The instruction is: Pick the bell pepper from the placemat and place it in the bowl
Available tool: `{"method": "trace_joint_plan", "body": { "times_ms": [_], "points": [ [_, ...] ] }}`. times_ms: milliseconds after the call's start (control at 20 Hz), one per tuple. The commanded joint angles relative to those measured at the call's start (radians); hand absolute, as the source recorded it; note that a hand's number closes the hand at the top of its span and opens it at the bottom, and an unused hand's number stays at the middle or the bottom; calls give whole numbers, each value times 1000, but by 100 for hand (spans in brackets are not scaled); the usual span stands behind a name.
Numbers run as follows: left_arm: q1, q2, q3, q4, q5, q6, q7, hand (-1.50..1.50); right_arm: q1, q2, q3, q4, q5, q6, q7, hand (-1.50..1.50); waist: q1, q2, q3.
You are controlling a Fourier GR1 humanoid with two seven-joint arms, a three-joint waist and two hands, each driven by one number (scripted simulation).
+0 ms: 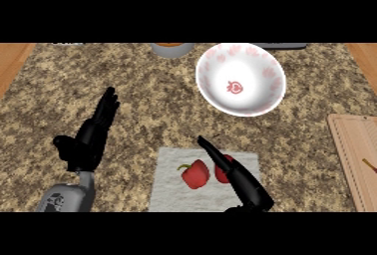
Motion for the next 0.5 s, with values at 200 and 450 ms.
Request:
{"method": "trace_joint_plan", "body": {
  "times_ms": [200,450],
  "points": [
    [-120,-24,42,68,-11,-15,70,0,-76,43,32,176,73,-128,-66,-150,-1,1,0],
    [29,-6,25,-18,-19,-49,13,0,-81,44,82,233,184,-217,-12,-150,5,0,0]
  ]
}}
